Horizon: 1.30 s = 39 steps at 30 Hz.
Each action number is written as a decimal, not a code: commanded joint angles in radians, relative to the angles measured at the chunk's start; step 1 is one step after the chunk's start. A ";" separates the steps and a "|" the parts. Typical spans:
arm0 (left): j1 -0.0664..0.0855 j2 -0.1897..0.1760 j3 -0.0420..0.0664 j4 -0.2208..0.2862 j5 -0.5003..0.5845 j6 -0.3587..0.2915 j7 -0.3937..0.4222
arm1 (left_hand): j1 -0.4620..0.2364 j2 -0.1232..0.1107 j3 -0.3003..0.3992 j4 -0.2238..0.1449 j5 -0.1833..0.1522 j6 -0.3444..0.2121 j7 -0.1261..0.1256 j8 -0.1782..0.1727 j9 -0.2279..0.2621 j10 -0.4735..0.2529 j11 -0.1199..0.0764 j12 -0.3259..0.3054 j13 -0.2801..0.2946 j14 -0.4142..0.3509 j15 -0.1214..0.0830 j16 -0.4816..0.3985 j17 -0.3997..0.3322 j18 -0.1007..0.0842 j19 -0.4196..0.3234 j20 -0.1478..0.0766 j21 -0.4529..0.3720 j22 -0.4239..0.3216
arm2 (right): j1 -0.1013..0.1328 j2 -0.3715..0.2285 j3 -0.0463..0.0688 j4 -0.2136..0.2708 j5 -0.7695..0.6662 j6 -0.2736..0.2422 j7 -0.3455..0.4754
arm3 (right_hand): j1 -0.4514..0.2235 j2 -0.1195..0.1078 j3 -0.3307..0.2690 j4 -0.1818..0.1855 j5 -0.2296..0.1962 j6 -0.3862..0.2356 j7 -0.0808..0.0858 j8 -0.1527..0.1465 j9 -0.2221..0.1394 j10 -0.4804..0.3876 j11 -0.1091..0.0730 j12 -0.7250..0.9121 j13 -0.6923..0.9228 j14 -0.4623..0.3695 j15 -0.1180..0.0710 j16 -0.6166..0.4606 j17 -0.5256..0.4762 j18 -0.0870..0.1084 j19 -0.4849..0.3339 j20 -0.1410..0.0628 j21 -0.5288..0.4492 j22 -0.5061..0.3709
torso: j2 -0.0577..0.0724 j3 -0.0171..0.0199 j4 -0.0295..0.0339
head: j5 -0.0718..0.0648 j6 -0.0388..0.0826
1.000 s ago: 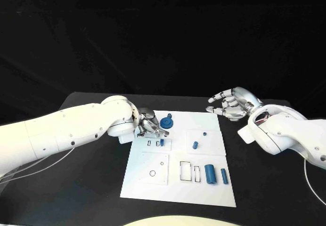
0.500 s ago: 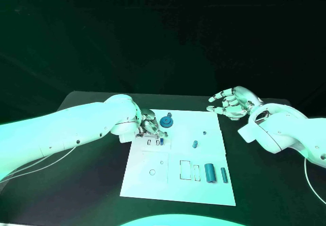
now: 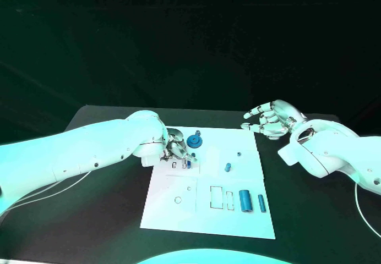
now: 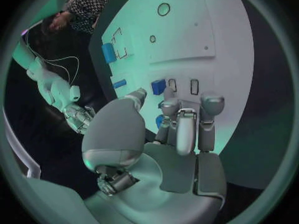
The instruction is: Assemble the parts on the task board
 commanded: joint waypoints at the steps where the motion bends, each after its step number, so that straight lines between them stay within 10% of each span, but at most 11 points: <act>1: 0.001 0.009 -0.001 -0.005 -0.003 0.028 -0.004 | 0.017 0.008 0.001 0.000 0.007 -0.008 0.000 0.004 0.002 -0.008 0.002 -0.005 -0.002 0.056 -0.003 0.007 0.139 -0.010 0.005 0.001 0.008 0.004 | 0.000 0.001 0.000 0.001 -0.005 0.016 0.000 | -0.008 0.002 0.005 -0.002 0.001 0.002 -0.002 0.006 -0.001 -0.007 0.001 -0.004 -0.003 0.072 0.005 -0.005 0.138 0.012 -0.005 -0.002 -0.005 -0.002 | -0.001 -0.0007 0.0006 | 0.000 -0.002; 29: 0.001 0.028 -0.004 -0.027 0.009 0.061 0.000 | 0.101 0.029 0.054 -0.003 0.007 -0.003 -0.005 0.008 0.011 -0.002 -0.002 0.001 0.006 0.060 -0.005 0.013 0.150 -0.011 -0.003 0.002 0.023 0.019 | -0.001 0.006 0.000 -0.004 -0.007 0.023 -0.006 | -0.007 0.003 0.007 -0.003 0.001 0.002 -0.002 0.007 -0.001 -0.007 0.000 -0.004 -0.003 0.072 0.005 -0.005 0.137 0.012 -0.005 -0.002 -0.006 -0.003 | 0.000 0.0009 -0.0009 | -0.002 -0.008; 39: 0.001 0.032 -0.006 -0.035 0.019 0.060 0.006 | 0.203 0.042 0.185 -0.014 0.010 -0.001 -0.015 0.018 0.029 0.005 -0.014 0.001 0.010 0.061 -0.018 0.014 0.152 -0.011 -0.007 -0.005 0.033 0.028 | -0.001 0.007 0.000 -0.006 -0.007 0.026 -0.007 | -0.007 0.003 0.007 -0.003 0.001 0.002 -0.002 0.007 -0.001 -0.007 0.000 -0.004 -0.003 0.072 0.005 -0.005 0.137 0.012 -0.005 -0.002 -0.006 -0.003 | -0.001 0.0007 0.0002 | -0.002 -0.012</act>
